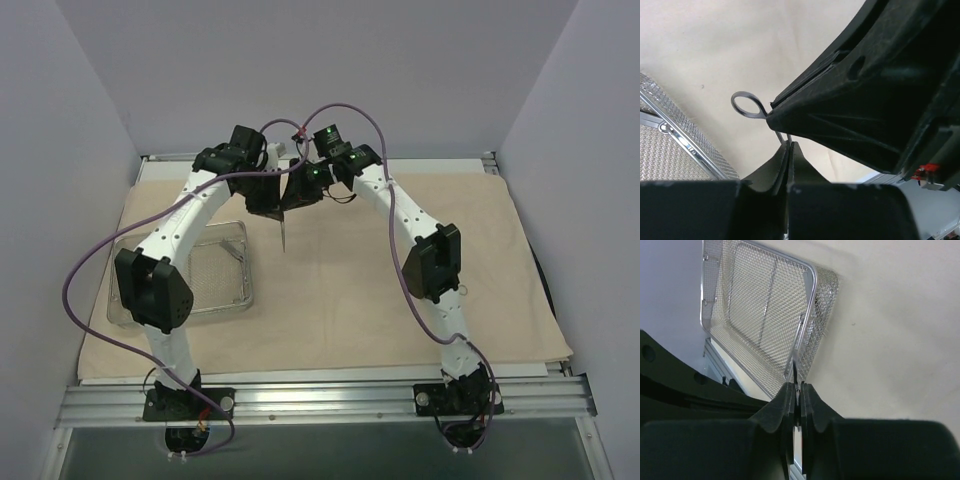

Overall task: Open and lay out the surgical kit
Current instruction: Place the medical item in the surgical kit.

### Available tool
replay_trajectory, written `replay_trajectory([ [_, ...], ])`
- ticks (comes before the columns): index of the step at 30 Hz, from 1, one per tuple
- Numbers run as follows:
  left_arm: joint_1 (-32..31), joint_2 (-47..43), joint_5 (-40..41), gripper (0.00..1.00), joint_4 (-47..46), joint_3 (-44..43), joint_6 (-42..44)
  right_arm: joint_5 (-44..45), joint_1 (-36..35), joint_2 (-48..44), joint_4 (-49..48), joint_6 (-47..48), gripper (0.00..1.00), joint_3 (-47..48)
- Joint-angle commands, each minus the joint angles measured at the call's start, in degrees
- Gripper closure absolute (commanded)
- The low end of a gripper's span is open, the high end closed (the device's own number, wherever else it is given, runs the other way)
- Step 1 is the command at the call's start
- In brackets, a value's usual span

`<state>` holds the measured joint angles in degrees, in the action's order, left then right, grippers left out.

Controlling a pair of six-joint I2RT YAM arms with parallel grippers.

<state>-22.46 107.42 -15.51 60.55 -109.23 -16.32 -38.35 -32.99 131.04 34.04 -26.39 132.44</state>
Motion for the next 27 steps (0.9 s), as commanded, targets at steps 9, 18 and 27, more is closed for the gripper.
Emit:
replay_trajectory([
  [9, 1.62, -6.23, -1.17, 0.43, -1.57, 3.57, 2.86, -5.77, 2.49, -6.49, -7.05, -0.94, 1.00, -8.32],
  [18, 4.00, -13.29, -13.41, 0.36, -14.67, 17.20, 1.29, -9.12, 5.57, -17.40, -30.34, -12.80, 1.00, -24.07],
  [27, 3.47, -11.27, -15.26, 0.37, -16.70, 14.31, 1.55, -6.04, 5.13, -17.67, -35.34, -20.71, 1.00, -23.63],
])
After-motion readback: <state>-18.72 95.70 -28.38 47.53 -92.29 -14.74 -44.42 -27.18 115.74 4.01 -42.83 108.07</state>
